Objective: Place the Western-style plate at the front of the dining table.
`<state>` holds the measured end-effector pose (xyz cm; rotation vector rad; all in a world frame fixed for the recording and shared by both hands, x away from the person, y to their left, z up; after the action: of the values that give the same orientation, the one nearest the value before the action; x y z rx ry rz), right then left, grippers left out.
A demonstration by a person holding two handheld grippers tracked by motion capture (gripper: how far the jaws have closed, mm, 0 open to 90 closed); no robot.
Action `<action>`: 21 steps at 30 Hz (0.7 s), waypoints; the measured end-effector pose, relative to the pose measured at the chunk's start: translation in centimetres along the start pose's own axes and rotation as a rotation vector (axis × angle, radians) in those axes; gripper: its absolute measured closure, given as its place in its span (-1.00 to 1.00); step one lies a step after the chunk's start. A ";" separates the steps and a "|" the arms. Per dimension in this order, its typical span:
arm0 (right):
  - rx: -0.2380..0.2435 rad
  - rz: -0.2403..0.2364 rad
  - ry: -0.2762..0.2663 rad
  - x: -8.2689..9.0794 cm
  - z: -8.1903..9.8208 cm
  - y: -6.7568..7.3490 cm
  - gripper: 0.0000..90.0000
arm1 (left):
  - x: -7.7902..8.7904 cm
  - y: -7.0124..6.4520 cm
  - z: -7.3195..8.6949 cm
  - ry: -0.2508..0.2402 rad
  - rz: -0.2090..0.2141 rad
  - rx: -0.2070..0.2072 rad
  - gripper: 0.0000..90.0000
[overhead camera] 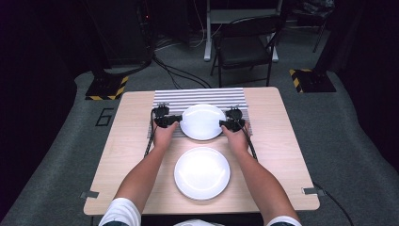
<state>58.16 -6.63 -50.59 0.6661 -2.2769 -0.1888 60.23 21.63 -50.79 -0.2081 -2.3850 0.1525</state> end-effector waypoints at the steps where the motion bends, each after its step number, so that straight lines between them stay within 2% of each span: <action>1: 0.011 -0.009 -0.006 0.2 0.1 -0.1 0.23 | 0.1 0.0 0.0 -0.002 0.012 0.005 0.25; 3: 0.003 -0.029 -0.024 0.8 0.2 -0.1 0.20 | 0.2 0.2 -0.1 -0.008 0.029 0.006 0.18; 4: 0.019 -0.032 -0.025 1.1 0.3 -0.2 0.19 | 0.2 0.2 -0.1 -0.008 0.029 0.006 0.14; 8: -0.005 -0.022 -0.033 2.0 0.6 -0.7 0.08 | 0.5 0.6 -0.1 -0.012 0.027 0.019 0.09; 11: 0.005 -0.018 -0.031 2.6 0.7 -1.2 0.06 | 0.9 0.9 -0.1 -0.019 0.019 0.014 0.05; 15: -0.010 -0.040 -0.059 3.9 0.9 -1.6 0.06 | 1.9 1.7 0.0 -0.031 0.015 0.015 0.02; 19: -0.023 -0.051 -0.063 5.3 1.1 -1.9 0.04 | 3.2 2.5 -0.2 -0.027 0.009 -0.006 -0.01; 21: -0.047 -0.080 -0.082 6.1 1.3 -2.0 0.04 | 4.0 2.6 -0.4 -0.043 0.018 -0.002 -0.01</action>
<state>54.49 -11.60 -48.38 0.7377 -2.3181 -0.3122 57.84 24.97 -48.30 -0.2291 -2.4261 0.1648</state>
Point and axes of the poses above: each handheld gripper's, and its own axes: x roughly backward along the jaws, z roughly out of its underside, y roughly to its left, the point moved 2 cm from there along -x, roughly forward along the jaws, and after that the axes turned 13 degrees about -z, right-handed, at the moved point
